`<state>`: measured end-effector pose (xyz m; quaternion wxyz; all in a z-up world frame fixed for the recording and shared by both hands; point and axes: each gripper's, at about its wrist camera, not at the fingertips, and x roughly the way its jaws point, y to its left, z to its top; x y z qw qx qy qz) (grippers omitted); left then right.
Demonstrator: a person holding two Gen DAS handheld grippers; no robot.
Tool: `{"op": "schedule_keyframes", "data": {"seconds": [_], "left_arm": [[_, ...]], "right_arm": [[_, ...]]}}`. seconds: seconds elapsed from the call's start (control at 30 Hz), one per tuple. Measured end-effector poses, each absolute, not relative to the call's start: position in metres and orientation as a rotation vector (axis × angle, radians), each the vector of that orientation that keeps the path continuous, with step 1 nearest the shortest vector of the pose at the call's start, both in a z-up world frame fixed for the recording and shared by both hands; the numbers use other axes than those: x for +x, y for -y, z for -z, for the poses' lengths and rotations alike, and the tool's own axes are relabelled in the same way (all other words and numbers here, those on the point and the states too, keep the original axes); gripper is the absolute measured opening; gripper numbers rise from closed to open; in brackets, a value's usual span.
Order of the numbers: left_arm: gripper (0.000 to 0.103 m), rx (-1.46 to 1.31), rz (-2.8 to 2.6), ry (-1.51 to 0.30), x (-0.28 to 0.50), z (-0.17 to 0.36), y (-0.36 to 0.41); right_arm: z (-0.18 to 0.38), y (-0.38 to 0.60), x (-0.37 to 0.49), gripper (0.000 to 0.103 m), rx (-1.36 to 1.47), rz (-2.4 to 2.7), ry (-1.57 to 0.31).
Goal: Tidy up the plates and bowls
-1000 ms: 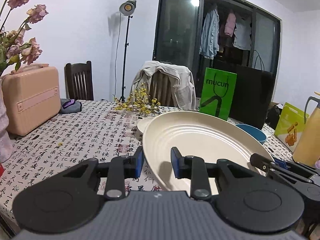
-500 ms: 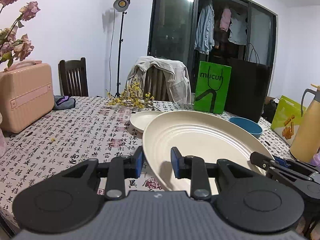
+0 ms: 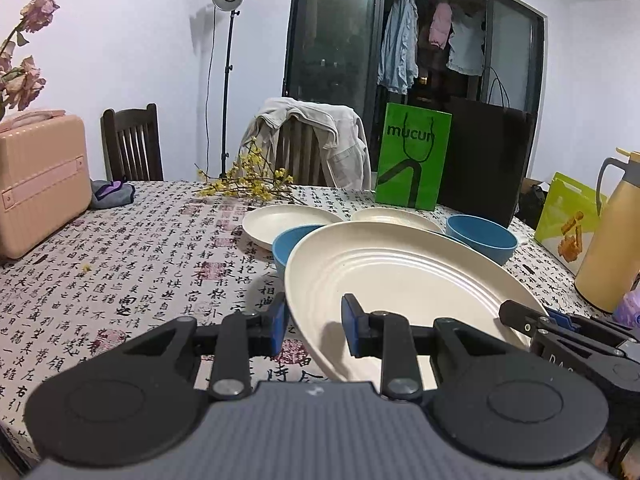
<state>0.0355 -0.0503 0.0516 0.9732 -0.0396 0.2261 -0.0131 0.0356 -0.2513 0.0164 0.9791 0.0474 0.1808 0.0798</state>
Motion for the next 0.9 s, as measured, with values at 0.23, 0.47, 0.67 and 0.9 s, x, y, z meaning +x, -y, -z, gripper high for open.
{"op": "schedule_keyframes", "data": {"seconds": [0.23, 0.47, 0.67, 0.9], "left_arm": [[0.028, -0.074, 0.044, -0.46, 0.04, -0.045, 0.055], [0.028, -0.067, 0.064, -0.45, 0.045, -0.04, 0.06], [0.028, -0.06, 0.085, -0.444, 0.051, -0.035, 0.065], [0.028, -0.064, 0.131, -0.446, 0.057, -0.026, 0.067]], "right_arm": [[-0.01, 0.258, 0.038, 0.018, 0.1, -0.15, -0.368], [-0.005, 0.263, 0.04, 0.018, 0.101, -0.14, -0.359], [0.001, 0.268, 0.043, 0.018, 0.105, -0.124, -0.359], [0.007, 0.275, 0.046, 0.018, 0.108, -0.101, -0.345]]}}
